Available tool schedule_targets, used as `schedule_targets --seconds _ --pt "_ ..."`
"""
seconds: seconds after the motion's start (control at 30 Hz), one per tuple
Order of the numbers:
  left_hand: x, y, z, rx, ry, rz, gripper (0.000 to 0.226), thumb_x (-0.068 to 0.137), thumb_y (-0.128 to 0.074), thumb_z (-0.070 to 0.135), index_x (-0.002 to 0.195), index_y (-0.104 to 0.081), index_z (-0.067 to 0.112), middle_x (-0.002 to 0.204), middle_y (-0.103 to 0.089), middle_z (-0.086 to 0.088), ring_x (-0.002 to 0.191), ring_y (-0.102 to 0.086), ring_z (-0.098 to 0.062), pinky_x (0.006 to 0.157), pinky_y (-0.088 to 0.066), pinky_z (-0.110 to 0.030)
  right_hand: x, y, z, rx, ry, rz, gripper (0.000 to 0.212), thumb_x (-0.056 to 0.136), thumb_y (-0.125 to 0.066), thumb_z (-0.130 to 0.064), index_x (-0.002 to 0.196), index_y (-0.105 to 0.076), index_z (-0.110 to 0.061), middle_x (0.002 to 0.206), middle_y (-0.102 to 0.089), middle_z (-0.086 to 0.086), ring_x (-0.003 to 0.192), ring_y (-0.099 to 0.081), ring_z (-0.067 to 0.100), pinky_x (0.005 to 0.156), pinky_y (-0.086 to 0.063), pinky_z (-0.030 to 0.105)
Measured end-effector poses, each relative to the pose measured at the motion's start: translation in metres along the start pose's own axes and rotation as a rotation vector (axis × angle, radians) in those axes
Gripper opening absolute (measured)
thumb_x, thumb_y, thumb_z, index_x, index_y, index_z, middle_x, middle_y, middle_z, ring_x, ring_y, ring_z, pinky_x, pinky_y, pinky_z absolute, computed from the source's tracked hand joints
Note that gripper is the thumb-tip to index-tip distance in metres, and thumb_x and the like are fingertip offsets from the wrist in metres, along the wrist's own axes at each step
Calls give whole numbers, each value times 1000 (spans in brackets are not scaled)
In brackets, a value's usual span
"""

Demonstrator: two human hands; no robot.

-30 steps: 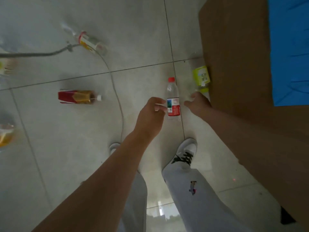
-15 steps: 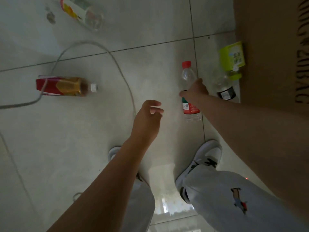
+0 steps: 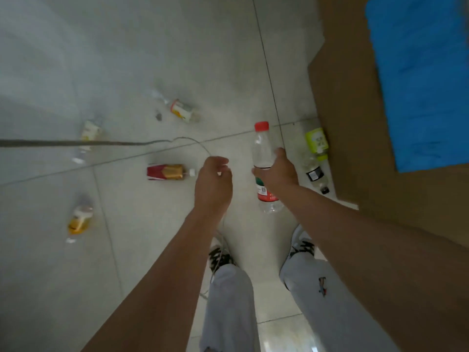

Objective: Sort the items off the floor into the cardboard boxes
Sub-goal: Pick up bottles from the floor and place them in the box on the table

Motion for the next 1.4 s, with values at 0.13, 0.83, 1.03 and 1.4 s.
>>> schedule_targets --seconds 0.13,0.83,1.03,1.4 --pt "-59 61 115 -36 -93 40 20 94 -48 14 111 -57 19 111 -64 -7 103 -62 -24 95 -49 -43 -96 97 -103 130 190 39 66 73 -79 -33 127 -42 -22 85 -56 -12 67 -61 2 51 -40 13" --pt "-367 107 559 -461 -625 -104 18 94 -51 2 108 -61 8 106 -68 -10 100 -64 -26 86 -49 -35 -467 602 -266 473 692 542 51 70 -76 -48 110 -45 -43 90 -66 -13 78 -68 0 59 -56 21" --pt "-428 10 607 -466 -730 -432 15 93 -54 1 105 -63 5 94 -70 -6 81 -68 -6 69 -52 -14 -511 676 -164 527 533 762 69 64 -74 -60 122 -40 -47 95 -61 -22 82 -62 -3 59 -48 15" --pt "-476 -188 640 -149 -715 -759 19 93 -59 18 102 -64 34 104 -70 6 100 -66 -8 77 -51 -17 -510 817 11 631 345 997 66 71 -79 -47 126 -45 -34 103 -63 -14 89 -64 3 57 -48 12"
Point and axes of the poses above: each hand's wrist, its own x-axis towards the middle knuckle, its own y-axis out of the back of the hand, z = x × y, the point moved 8 cm from there along x, towards the middle knuckle
